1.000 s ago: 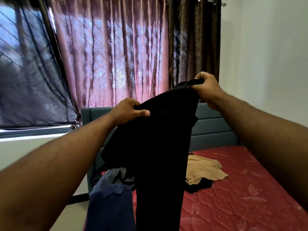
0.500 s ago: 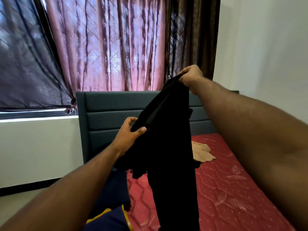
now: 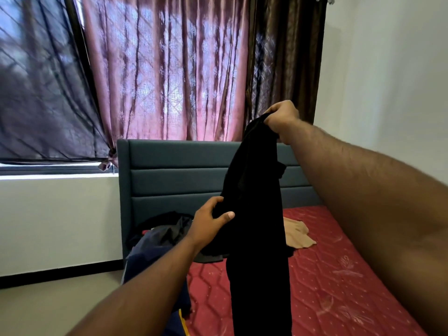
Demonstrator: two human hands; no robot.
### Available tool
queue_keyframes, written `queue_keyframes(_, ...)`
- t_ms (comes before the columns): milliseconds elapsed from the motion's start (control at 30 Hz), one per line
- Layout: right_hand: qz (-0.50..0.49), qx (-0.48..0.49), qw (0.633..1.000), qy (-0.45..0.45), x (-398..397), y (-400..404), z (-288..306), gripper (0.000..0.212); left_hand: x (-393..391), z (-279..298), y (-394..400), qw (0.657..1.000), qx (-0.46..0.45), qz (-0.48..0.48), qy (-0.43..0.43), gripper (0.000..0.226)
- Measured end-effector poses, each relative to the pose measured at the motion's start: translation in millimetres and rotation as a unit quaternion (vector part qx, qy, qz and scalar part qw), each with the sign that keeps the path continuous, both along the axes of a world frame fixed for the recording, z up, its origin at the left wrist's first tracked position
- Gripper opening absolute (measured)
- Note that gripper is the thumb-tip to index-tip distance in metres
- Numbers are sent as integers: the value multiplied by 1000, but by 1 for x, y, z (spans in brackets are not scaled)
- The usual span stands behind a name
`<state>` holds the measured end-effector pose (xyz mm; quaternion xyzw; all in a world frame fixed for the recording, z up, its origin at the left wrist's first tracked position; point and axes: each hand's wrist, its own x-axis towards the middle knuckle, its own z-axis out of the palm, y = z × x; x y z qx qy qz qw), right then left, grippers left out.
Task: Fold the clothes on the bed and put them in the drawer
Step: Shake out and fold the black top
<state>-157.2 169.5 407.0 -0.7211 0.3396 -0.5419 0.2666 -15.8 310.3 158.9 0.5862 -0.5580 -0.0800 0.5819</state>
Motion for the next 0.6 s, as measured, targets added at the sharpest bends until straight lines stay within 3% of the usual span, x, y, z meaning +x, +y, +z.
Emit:
queue_keyframes(167,-3,0,1000,15,7,-5,4,22,2,14,-16,970,37,-133,201,21)
queue_keyframes(300,-25,-4,999,26,2,-19,6,19,6,36,-17,939,62,-204,269,33)
queue_keyframes(400,-39,0,999,16,1,-26,5,16,8,44,-17,960,101,-187,184,33)
queue_keyframes(500,-39,-1,999,25,8,-26,2,15,8,41,-23,966,174,-180,65,10)
queue_keyframes(600,-38,-7,999,29,13,-29,3,14,2,43,-31,960,164,-205,97,15)
